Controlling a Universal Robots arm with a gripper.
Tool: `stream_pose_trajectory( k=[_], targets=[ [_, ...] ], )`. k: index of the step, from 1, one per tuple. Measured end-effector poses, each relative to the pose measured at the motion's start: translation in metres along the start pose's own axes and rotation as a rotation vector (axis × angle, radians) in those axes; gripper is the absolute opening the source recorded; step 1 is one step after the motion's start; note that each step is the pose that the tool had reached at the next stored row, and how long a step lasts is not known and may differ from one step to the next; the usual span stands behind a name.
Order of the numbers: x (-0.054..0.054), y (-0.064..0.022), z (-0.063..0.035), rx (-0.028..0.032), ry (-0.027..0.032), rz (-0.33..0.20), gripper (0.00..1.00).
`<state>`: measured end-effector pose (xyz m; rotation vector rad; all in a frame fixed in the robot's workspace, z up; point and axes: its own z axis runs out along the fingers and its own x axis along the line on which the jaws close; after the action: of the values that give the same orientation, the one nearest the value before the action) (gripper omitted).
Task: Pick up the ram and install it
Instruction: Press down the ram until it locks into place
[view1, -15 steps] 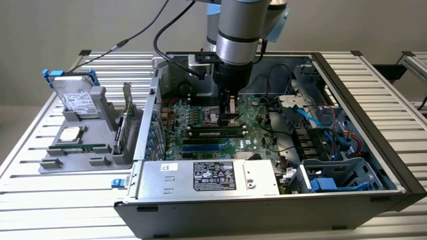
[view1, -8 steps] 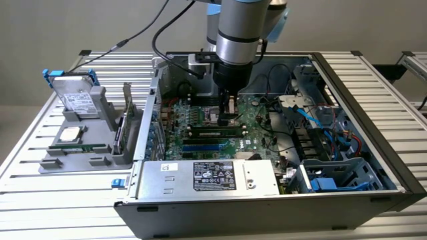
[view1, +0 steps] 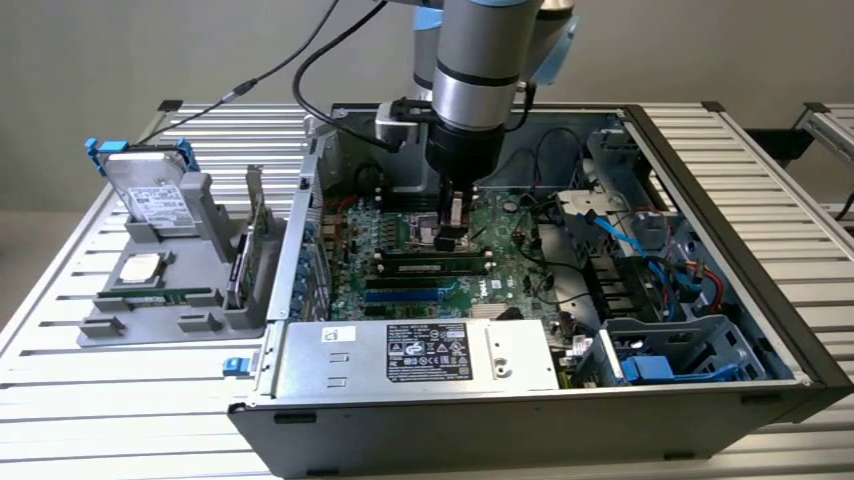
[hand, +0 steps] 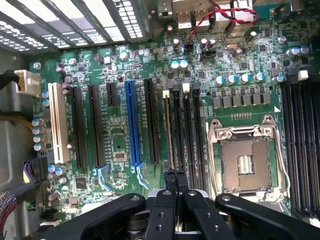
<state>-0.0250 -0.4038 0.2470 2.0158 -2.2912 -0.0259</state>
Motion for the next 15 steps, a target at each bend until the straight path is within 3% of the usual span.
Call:
stream_pose_trajectory(
  k=[15],
  targets=[
    [-0.0001, -0.0001, 0.0020, -0.0142, -0.0183, 0.252, 0.10]
  ],
)
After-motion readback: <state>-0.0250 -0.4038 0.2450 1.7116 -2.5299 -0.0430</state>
